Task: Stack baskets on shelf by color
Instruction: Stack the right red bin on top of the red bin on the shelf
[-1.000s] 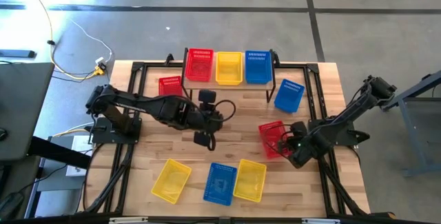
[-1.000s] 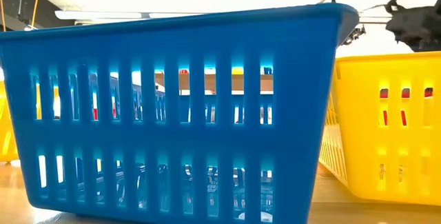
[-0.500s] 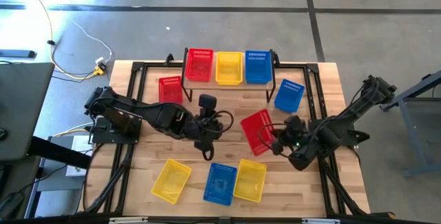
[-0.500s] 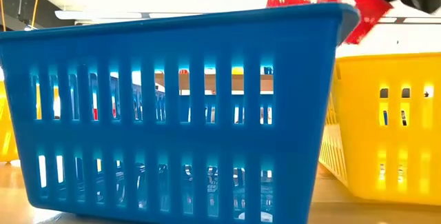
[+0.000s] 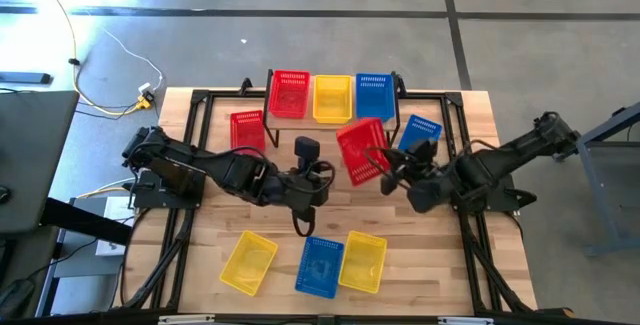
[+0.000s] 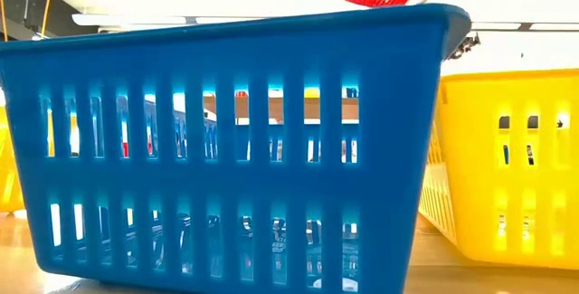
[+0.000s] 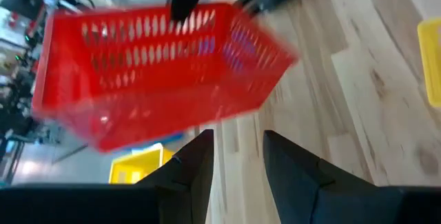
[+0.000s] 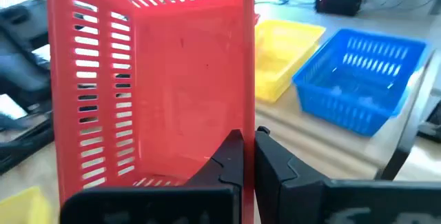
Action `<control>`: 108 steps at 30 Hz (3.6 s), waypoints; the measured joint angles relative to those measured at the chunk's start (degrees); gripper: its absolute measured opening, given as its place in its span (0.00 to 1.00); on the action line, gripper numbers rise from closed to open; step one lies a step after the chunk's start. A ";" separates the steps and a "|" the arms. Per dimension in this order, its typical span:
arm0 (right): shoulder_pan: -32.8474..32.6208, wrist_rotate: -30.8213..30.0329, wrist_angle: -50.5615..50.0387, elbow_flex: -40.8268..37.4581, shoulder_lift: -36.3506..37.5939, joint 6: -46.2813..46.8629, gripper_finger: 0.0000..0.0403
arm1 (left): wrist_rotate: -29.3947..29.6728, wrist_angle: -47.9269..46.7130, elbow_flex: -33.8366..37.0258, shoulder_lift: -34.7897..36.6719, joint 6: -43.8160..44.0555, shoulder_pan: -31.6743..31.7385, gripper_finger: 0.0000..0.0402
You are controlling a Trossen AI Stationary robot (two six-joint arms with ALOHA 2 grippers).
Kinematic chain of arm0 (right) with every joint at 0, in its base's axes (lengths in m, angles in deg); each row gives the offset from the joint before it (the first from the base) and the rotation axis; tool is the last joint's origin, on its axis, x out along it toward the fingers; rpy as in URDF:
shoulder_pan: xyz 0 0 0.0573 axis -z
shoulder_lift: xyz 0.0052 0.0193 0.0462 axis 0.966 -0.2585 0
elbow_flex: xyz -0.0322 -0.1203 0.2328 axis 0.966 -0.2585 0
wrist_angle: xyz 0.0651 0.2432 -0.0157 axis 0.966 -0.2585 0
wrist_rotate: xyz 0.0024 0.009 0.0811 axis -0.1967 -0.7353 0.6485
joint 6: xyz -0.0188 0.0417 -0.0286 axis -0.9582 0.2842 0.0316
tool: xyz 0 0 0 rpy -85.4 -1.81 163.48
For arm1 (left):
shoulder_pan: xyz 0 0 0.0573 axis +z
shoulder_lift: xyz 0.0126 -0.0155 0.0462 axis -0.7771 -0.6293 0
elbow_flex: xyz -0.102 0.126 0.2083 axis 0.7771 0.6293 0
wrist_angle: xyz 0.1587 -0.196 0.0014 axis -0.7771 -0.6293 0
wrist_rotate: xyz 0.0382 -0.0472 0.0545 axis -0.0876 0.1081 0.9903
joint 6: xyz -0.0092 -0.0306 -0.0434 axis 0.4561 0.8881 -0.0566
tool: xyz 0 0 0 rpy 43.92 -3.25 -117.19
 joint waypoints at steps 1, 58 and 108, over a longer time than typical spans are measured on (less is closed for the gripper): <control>1.21 0.04 0.72 0.00 0.00 -1.28 0.00 | 0.00 0.79 0.00 0.00 -0.43 -0.15 0.29; 16.23 11.19 31.96 -0.02 -2.38 -35.57 0.00 | 22.71 10.72 -0.02 -9.49 -13.30 6.08 0.29; 14.12 20.91 30.57 4.93 2.46 -52.96 0.33 | 8.02 -7.18 -0.02 -3.89 -0.02 8.67 0.00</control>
